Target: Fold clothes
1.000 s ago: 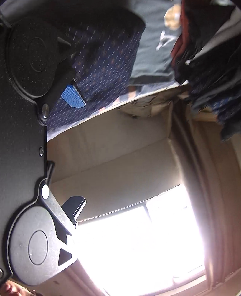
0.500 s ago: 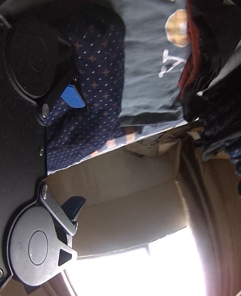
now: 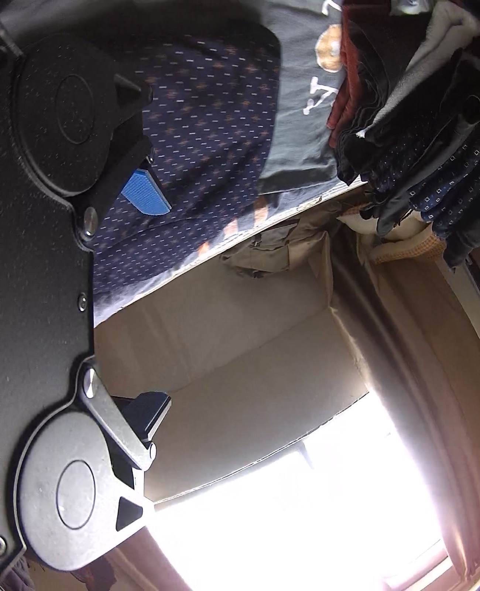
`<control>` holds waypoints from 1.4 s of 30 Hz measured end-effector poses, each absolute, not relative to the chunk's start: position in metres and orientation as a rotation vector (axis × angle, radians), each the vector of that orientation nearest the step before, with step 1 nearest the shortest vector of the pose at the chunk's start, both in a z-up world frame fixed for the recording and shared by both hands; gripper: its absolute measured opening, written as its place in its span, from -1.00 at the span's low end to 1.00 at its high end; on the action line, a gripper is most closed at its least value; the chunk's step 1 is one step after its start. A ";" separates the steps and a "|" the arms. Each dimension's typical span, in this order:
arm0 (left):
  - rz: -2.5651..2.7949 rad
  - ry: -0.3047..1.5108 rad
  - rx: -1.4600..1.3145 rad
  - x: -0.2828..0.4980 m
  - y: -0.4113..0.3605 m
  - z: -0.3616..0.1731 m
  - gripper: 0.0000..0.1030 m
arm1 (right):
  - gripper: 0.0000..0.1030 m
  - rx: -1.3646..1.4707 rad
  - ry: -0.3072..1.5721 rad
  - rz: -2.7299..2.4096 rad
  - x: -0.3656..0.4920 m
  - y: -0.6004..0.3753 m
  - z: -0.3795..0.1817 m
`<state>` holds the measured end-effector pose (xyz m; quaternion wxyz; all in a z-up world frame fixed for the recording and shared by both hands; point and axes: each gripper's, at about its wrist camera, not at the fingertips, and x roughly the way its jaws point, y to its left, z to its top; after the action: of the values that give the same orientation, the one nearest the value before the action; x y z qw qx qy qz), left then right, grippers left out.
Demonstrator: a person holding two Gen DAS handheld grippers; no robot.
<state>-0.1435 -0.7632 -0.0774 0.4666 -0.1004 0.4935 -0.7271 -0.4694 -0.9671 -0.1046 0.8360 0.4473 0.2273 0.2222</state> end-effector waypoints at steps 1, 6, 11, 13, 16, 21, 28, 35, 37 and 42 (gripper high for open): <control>-1.778 1.199 -0.273 -0.146 -0.743 -0.078 1.00 | 1.00 0.949 0.460 0.468 -0.467 -0.972 -0.100; -1.770 1.145 -0.450 -0.159 -0.707 -0.088 1.00 | 1.00 0.963 0.420 0.431 -0.441 -0.999 -0.090; -1.771 1.175 -0.388 -0.167 -0.713 -0.100 1.00 | 1.00 0.922 0.519 0.413 -0.394 -1.005 -0.105; -1.778 1.185 -0.376 -0.168 -0.715 -0.102 1.00 | 1.00 0.914 0.551 0.420 -0.380 -1.005 -0.113; -1.795 1.201 -0.353 -0.170 -0.716 -0.105 1.00 | 1.00 0.905 0.590 0.436 -0.366 -1.003 -0.126; -1.796 1.279 -0.293 -0.177 -0.719 -0.122 1.00 | 1.00 0.963 0.542 0.314 -0.361 -1.028 -0.143; -1.813 1.339 -0.146 -0.184 -0.728 -0.127 0.99 | 1.00 1.033 0.460 0.107 -0.366 -1.071 -0.167; -1.892 1.362 -0.108 -0.199 -0.727 -0.123 1.00 | 1.00 0.976 0.396 0.232 -0.359 -1.061 -0.116; -1.877 1.384 -0.094 -0.201 -0.730 -0.131 1.00 | 1.00 0.949 0.420 0.293 -0.345 -1.048 -0.107; -1.858 1.404 -0.084 -0.199 -0.730 -0.140 0.99 | 1.00 0.927 0.576 0.290 -0.305 -1.034 -0.132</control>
<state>-0.1986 -0.7300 -0.1400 0.3946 -0.0333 0.5537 -0.7326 -0.3050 -1.0336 -0.1318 0.8449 0.4392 0.2729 0.1372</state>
